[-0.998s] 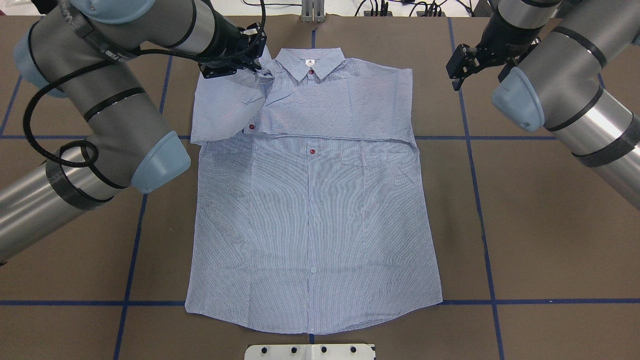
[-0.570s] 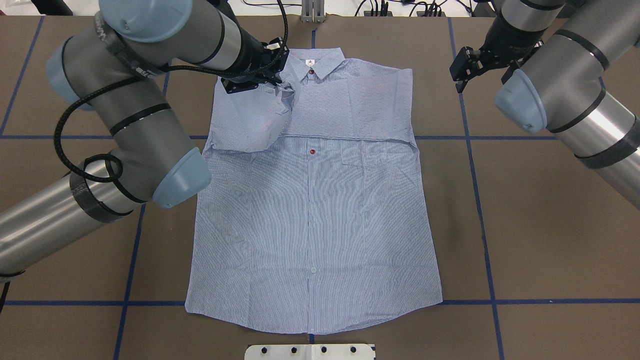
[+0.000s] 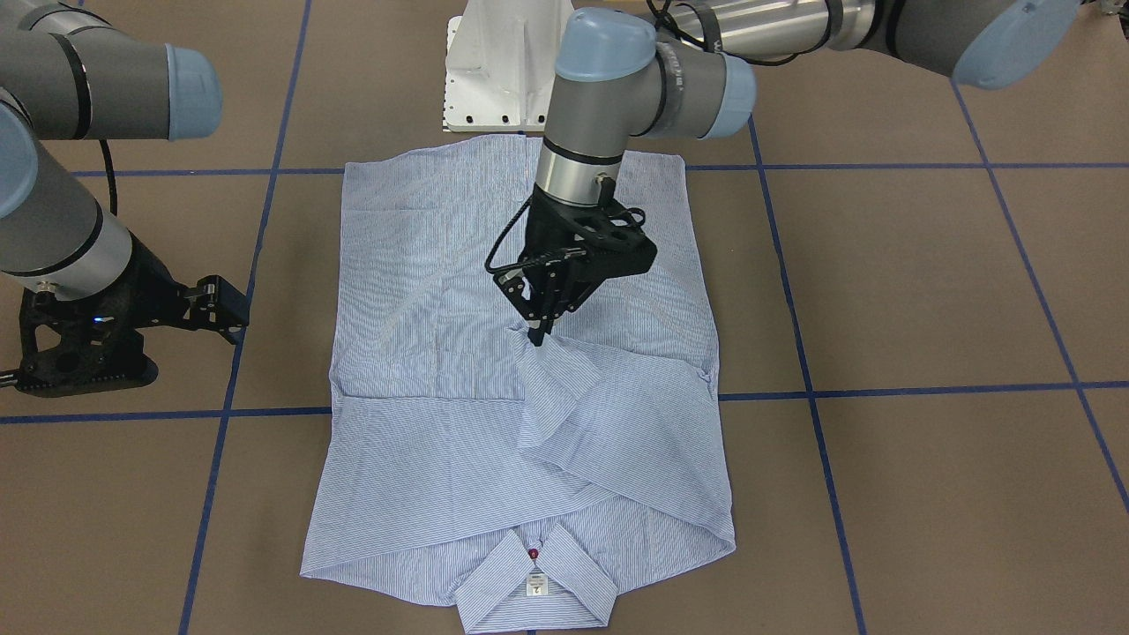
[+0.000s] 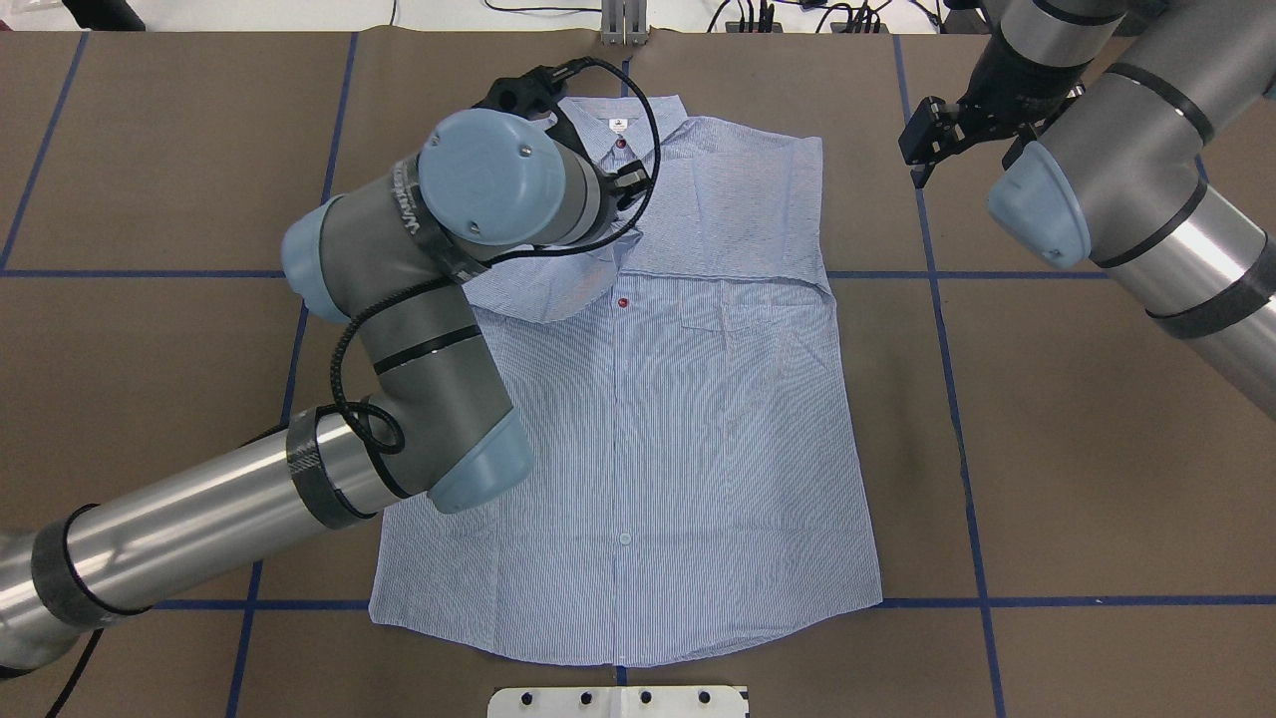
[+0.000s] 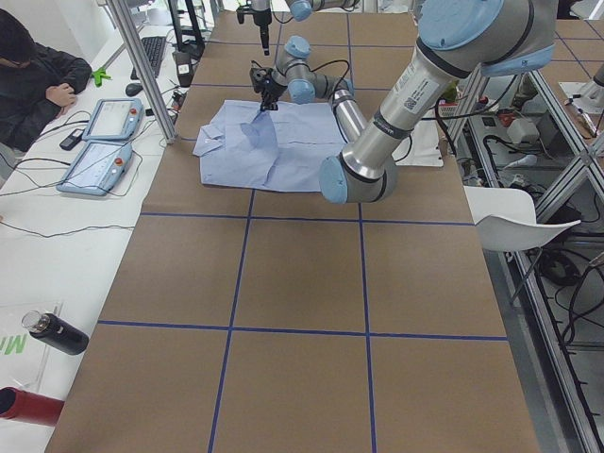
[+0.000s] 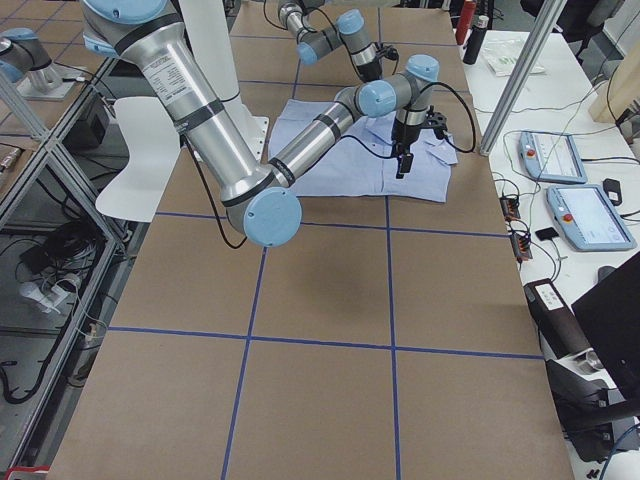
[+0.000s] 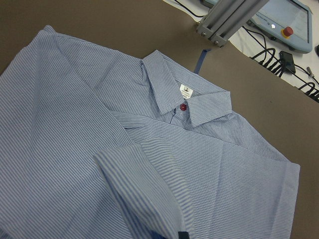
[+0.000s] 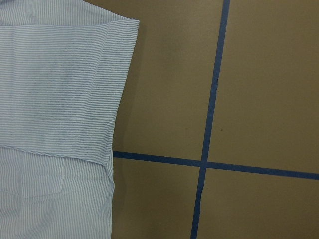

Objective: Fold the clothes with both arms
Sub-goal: 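Carry the sleeve with the left gripper across the shirt front, then release the sleeve on the shirt and raise the left gripper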

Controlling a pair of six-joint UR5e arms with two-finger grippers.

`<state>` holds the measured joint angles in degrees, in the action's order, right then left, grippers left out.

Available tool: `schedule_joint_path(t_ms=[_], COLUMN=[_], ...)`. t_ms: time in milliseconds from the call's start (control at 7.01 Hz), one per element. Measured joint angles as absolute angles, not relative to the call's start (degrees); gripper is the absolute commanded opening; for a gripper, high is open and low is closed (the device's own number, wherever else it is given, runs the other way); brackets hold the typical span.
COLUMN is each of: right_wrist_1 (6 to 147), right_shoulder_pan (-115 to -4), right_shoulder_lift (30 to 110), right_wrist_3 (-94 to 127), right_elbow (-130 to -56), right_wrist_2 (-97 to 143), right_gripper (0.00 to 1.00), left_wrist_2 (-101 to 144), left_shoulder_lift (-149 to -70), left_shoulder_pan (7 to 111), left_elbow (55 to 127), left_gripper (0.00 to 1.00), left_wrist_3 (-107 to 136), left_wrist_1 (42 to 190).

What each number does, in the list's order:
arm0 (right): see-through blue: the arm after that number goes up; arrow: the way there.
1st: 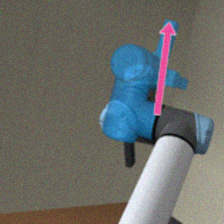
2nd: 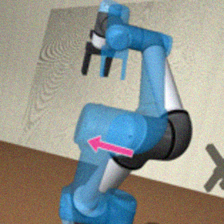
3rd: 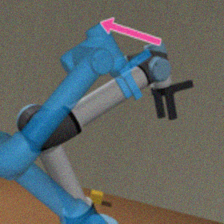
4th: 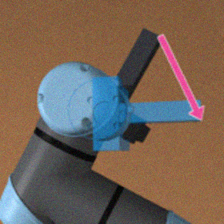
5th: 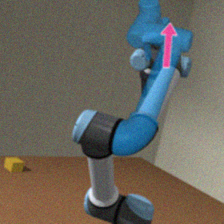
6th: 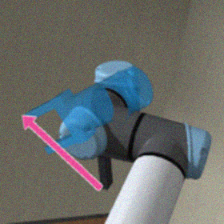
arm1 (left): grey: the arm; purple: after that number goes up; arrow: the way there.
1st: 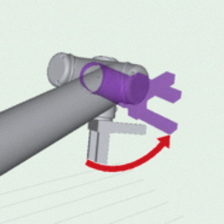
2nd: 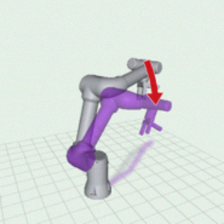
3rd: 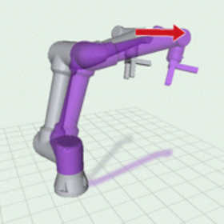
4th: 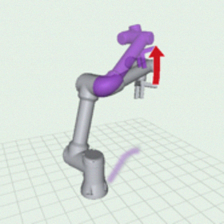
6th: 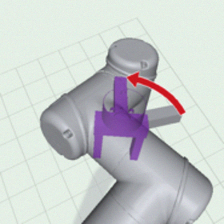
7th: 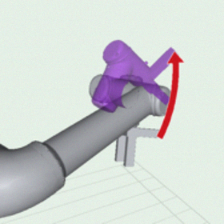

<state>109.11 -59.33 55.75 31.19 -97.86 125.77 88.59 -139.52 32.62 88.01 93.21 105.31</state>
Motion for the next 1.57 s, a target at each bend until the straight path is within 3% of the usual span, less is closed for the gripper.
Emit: schedule_joint_path(t_ms=[570, 713, 856, 998, 1568], right_wrist_1=[109.0, 109.1, 109.1, 109.1, 109.1], right_shoulder_pan=[-59.3, -59.4, -59.4, -59.4, -59.4], right_shoulder_lift=[56.1, 56.1, 56.1, 56.1, 56.2], right_wrist_3=[31.4, 31.5, 31.6, 31.7, 31.9], right_elbow=[-97.8, -97.8, -97.8, -97.8, -97.8], right_wrist_2=[125.8, 125.8, 125.8, 125.8, 125.9], right_gripper=[1.00, 1.00, 1.00, 1.00, 1.00], left_wrist_2=[76.0, 72.8, 70.1, 68.8, 68.8], left_shoulder_lift=[-140.4, -140.3, -140.3, -140.5, -139.7], left_shoulder_pan=[23.7, 22.1, 20.9, 20.4, 17.7], left_elbow=[85.3, 83.3, 81.3, 80.2, 80.9], left_gripper=[0.00, 0.09, 0.72, 1.00, 0.99], left_wrist_3=[84.9, 84.1, 83.8, 82.9, 69.0], left_wrist_1=[112.2, 114.5, 116.6, 117.8, 132.2])
